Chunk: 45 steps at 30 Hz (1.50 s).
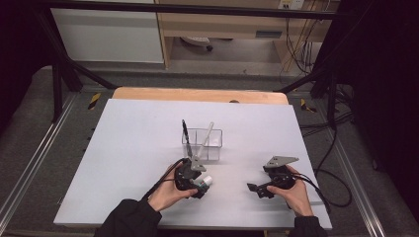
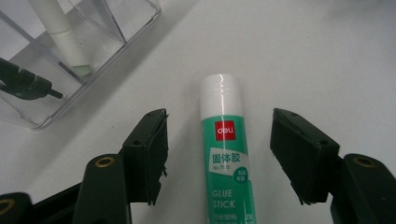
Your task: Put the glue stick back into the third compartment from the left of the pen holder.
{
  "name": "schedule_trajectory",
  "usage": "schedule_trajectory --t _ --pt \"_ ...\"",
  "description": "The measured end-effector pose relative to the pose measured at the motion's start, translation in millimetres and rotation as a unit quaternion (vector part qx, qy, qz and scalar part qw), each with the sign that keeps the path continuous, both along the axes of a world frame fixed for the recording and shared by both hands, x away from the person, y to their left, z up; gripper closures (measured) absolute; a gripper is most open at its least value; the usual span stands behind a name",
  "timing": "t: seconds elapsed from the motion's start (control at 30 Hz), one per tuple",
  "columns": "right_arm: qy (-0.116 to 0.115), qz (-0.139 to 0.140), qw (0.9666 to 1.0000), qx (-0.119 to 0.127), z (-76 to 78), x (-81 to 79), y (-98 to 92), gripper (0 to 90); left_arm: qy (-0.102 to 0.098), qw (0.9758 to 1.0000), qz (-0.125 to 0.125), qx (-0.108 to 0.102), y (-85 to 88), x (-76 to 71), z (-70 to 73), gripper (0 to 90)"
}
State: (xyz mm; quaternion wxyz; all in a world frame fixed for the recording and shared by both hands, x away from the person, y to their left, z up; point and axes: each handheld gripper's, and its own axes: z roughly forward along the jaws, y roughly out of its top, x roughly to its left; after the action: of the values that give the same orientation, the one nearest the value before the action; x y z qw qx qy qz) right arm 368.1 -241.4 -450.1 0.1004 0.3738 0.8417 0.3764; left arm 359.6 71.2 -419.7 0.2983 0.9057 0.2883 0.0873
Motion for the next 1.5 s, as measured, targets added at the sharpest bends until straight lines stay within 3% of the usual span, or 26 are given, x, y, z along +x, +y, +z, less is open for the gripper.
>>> schedule_trajectory --t 0.1,0.23,0.37,0.67,1.1,1.5 --pt "-0.001 -0.001 1.0000 0.000 0.3 -0.5 -0.2 3.0 0.002 1.0000 0.003 0.003 -2.6 0.4 0.5 42.1" --pt "-0.001 -0.001 1.0000 0.003 0.6 -0.4 -0.1 3.1 0.030 0.9995 -0.004 0.004 -5.5 2.0 1.6 43.2" --pt "0.001 0.001 1.0000 0.001 0.1 -0.4 0.3 3.1 0.023 0.9996 -0.003 0.017 -6.7 3.5 1.0 47.3" --pt "0.001 0.002 1.0000 0.003 0.1 -0.5 0.6 3.1 0.036 0.9986 -0.006 0.039 -11.3 5.1 -1.7 58.9" --pt "0.000 0.003 1.0000 0.003 0.0 -0.7 0.5 3.0 0.051 0.9963 -0.012 0.068 -16.1 12.6 -2.6 60.4" --pt "0.001 0.002 1.0000 0.005 0.3 -0.9 0.6 3.1 0.064 0.9952 0.000 0.074 -21.2 15.3 -5.3 63.4"
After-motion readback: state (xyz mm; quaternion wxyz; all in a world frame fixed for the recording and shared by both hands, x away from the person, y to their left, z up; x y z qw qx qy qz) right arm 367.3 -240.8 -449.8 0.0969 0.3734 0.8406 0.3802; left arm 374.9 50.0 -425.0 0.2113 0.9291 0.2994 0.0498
